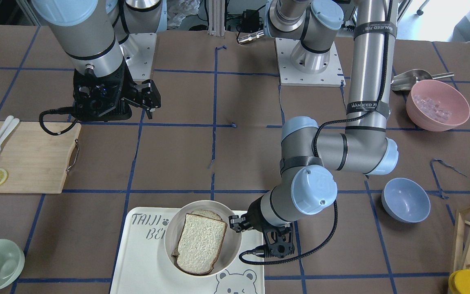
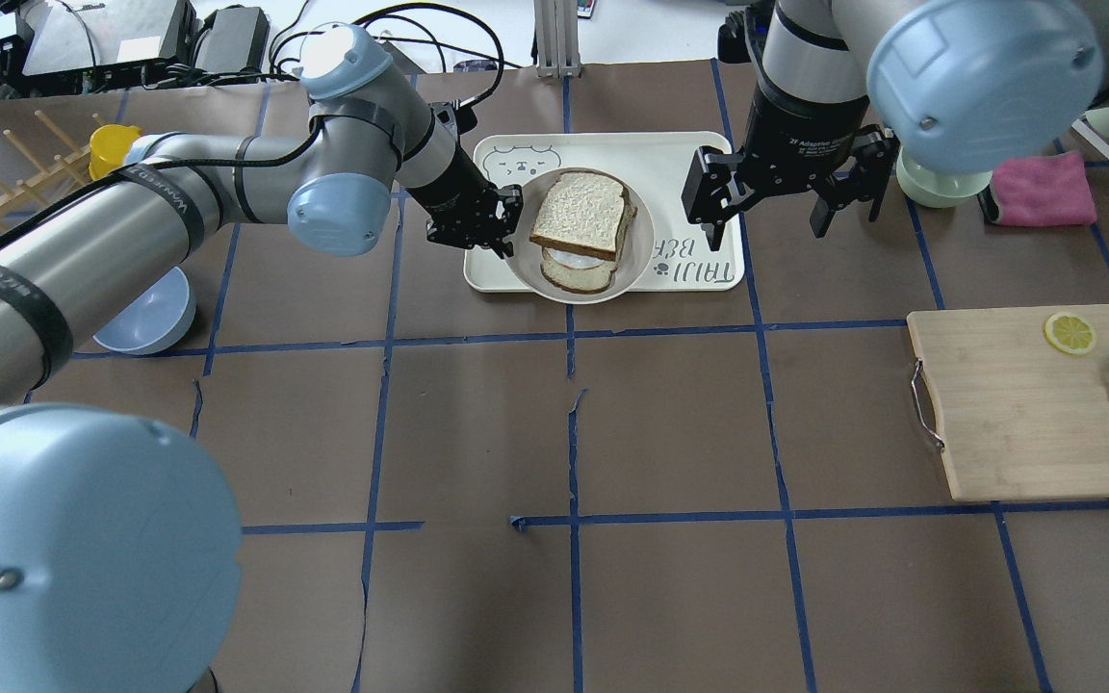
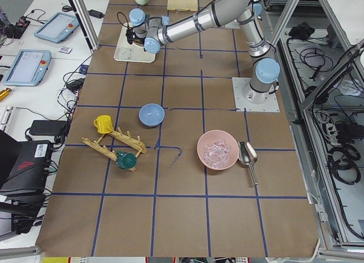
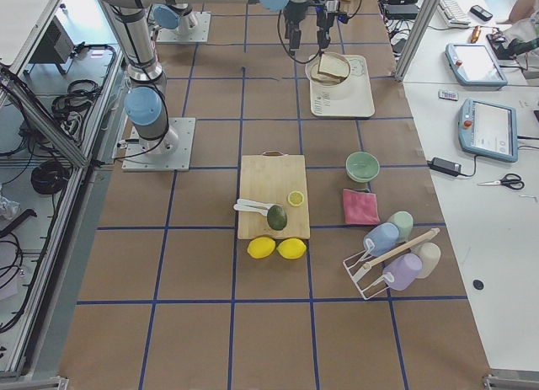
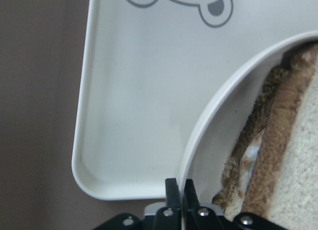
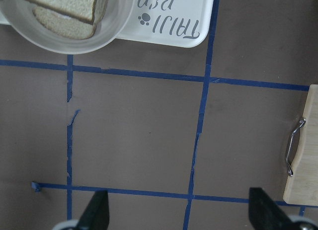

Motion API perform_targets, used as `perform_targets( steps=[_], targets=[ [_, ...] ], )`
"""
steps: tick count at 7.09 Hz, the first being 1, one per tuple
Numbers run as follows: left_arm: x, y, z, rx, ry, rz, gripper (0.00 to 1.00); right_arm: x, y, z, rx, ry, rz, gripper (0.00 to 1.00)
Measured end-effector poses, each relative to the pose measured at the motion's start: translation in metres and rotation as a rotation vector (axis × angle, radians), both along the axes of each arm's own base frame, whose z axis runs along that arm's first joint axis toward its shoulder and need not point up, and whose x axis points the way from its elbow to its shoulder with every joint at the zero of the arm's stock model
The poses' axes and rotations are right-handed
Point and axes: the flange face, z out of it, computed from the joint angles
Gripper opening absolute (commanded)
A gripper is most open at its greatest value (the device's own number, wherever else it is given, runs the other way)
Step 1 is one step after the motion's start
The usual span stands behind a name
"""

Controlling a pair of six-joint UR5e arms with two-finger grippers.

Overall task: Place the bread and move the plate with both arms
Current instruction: 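Release the plate and raise the left gripper away from the tray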

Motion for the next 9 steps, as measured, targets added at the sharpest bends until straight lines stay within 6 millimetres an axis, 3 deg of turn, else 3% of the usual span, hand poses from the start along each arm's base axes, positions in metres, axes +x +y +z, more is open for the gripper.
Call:
perform_targets(
  steps=[2, 3, 6, 8, 9],
  targets=[
    [-0.004, -0.033, -0.017, -0.012, 0.004, 0.013, 0.0, -0.001, 0.002, 0.007, -0.012, -0.001, -0.001, 1.0],
    [-0.005, -0.038, -0.025, -0.007, 0.004, 0.013, 0.99, -0.002, 0.001, 0.007, -0.015, 0.001, -0.002, 1.0],
    [-0.004, -0.036, -0.035, 0.002, -0.01, 0.001, 1.0, -0.011, 0.0, 0.004, -0.013, 0.058, 0.004, 1.0],
    [-0.001, -0.029, -0.009, 0.003, -0.041, -0.003, 1.0, -0.015, 0.0, 0.004, -0.013, 0.091, 0.007, 1.0],
    [0.0, -0.019, 0.021, 0.021, -0.054, -0.008, 1.0, -0.014, 0.0, 0.006, -0.018, 0.088, 0.005, 1.0]
  ],
)
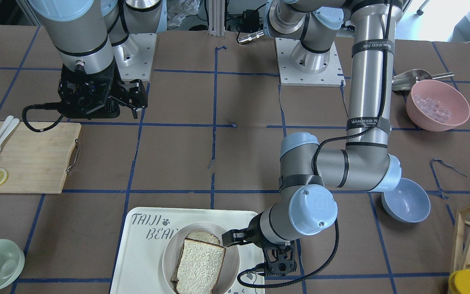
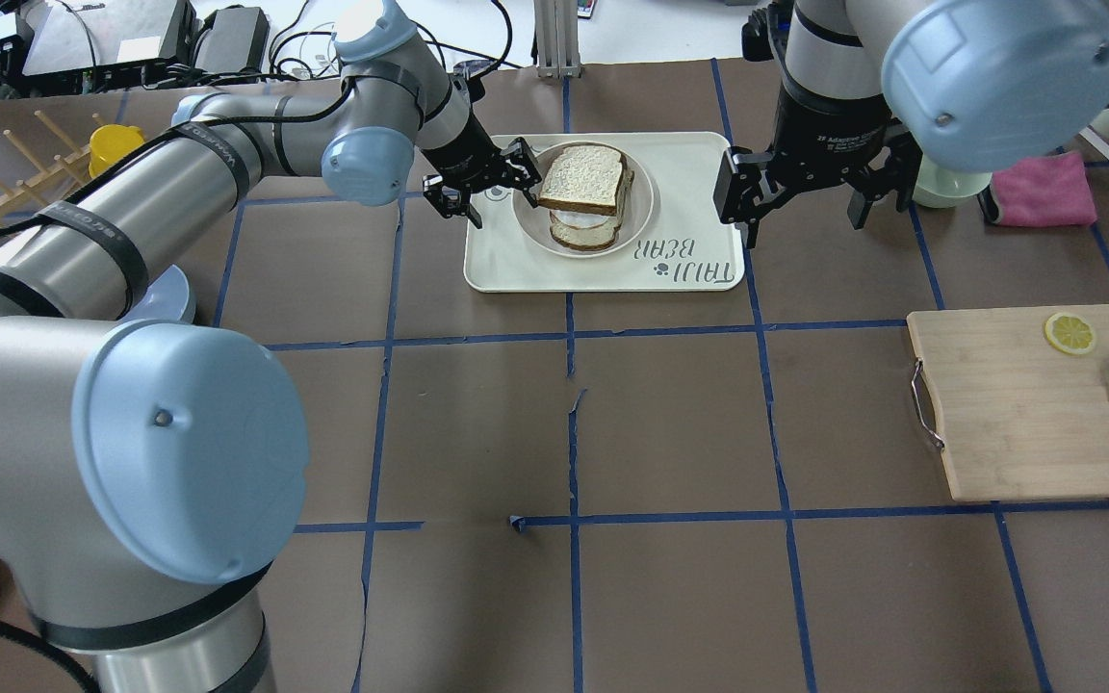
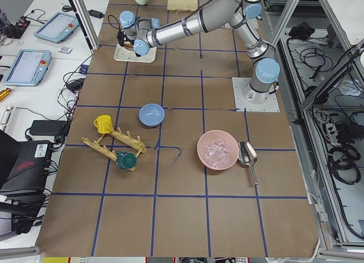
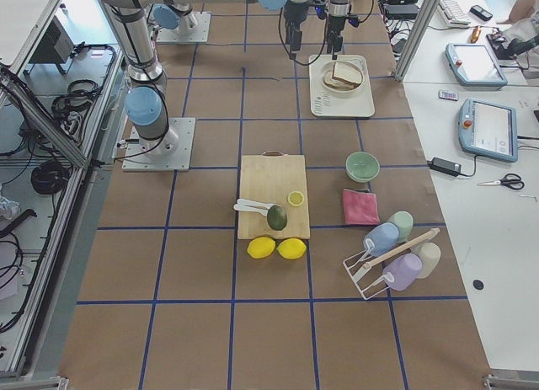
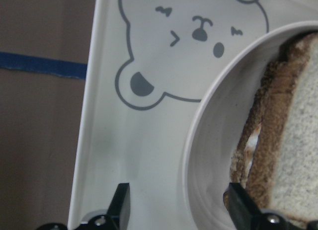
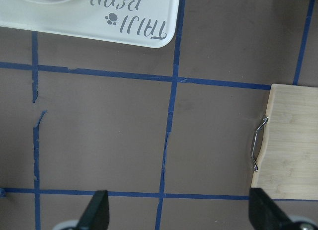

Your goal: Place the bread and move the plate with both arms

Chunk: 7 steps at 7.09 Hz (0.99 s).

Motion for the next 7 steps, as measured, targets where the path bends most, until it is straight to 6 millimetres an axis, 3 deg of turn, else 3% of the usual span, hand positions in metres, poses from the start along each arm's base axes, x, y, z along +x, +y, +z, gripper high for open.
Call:
perform_targets(
  steps=[2, 4, 7],
  targets=[
    [0.005, 0.04, 0.076, 0.026, -0.026, -0.037, 1.0, 0.004, 0.0, 0.006, -0.012, -0.033, -0.008, 1.0],
    [0.023, 0.111, 0.142, 0.047, -0.122, -0.099, 1.0, 0.001, -0.002, 0.008, -0.019, -0.036, -0.007, 1.0],
    [0.039, 0.203, 0.208, -0.004, -0.198, -0.114, 1.0, -0.003, -0.004, 0.014, -0.029, -0.021, -0.005, 1.0]
  ],
)
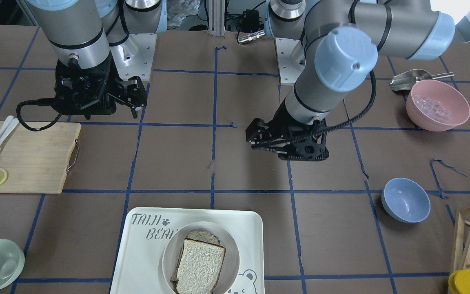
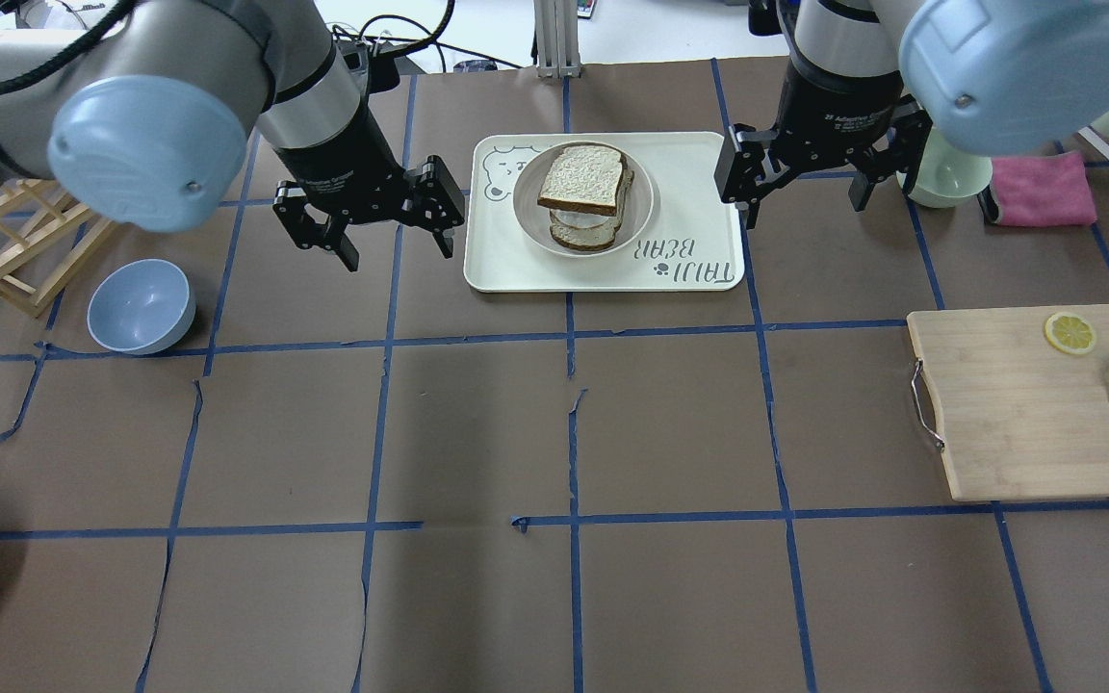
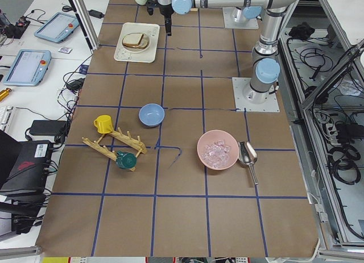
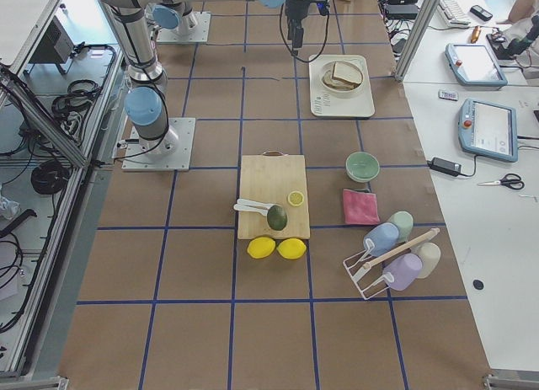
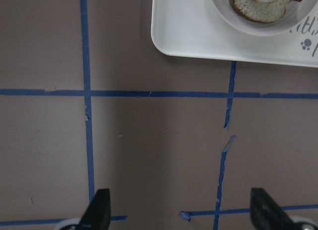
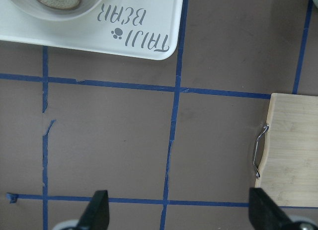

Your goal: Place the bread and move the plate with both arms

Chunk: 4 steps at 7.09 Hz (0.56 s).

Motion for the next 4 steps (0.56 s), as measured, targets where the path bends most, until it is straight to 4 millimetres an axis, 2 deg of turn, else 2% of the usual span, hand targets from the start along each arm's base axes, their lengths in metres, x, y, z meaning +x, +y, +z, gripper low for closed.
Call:
perform_targets(
  steps=[2, 4],
  targets=[
    [0.004, 0.028, 0.039, -0.068, -0.022, -0.001, 1.0, 0.0, 0.0, 0.0, -0.001, 0.003, -0.001, 1.0],
    [0.009, 0.029, 0.052, -0.074, -0.074, -0.007, 1.0, -0.001, 0.0, 0.002, -0.005, 0.009, 0.006, 1.0]
  ],
)
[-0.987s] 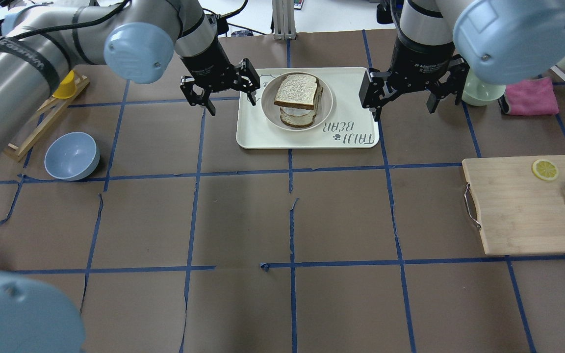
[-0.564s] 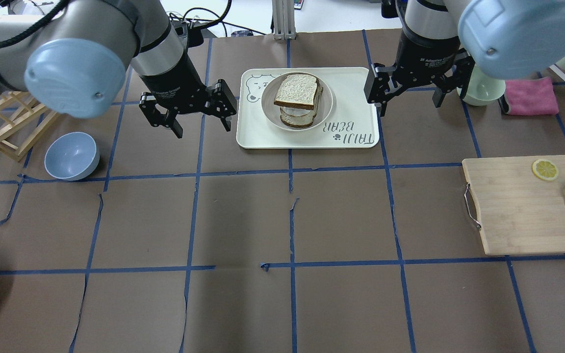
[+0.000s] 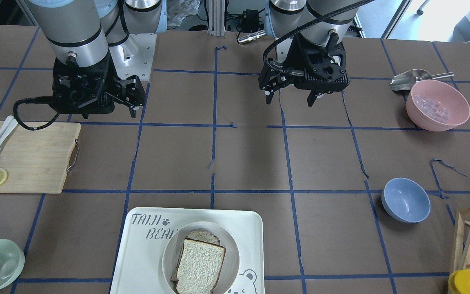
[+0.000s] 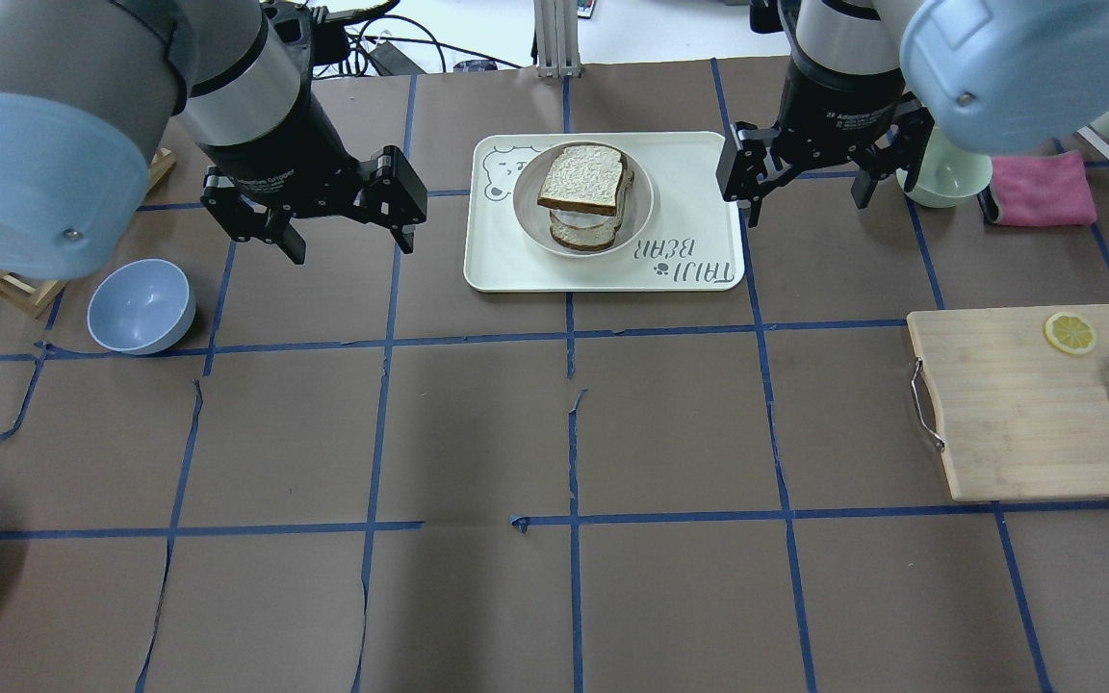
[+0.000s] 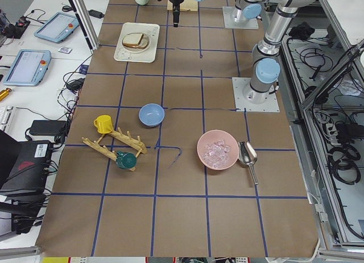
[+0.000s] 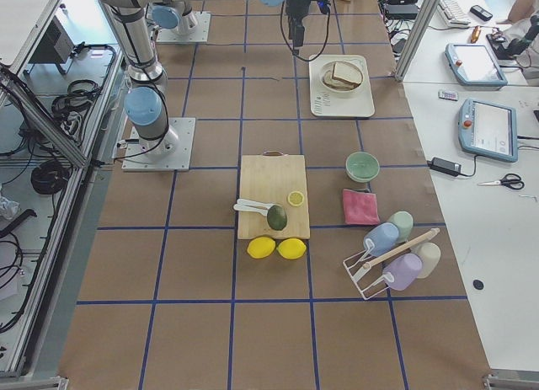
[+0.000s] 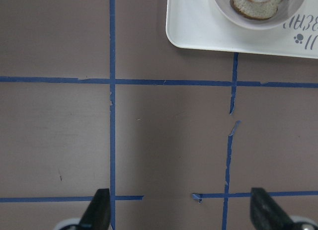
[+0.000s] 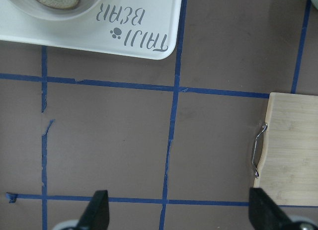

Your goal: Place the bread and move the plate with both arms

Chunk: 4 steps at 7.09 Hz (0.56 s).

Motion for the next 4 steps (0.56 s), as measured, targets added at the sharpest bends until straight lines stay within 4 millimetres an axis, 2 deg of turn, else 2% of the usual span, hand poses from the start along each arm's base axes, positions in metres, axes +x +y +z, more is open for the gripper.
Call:
perform_targets(
  steps=[2, 4],
  targets=[
    [0.004, -0.006, 0.015, 0.036, -0.041, 0.002, 1.0, -0.001, 0.012, 0.017, -0.024, -0.017, 0.005, 1.0],
    [0.005, -0.006, 0.019, 0.045, -0.048, 0.001, 1.0, 0.002, 0.022, 0.029, -0.031, -0.076, -0.007, 1.0]
  ],
)
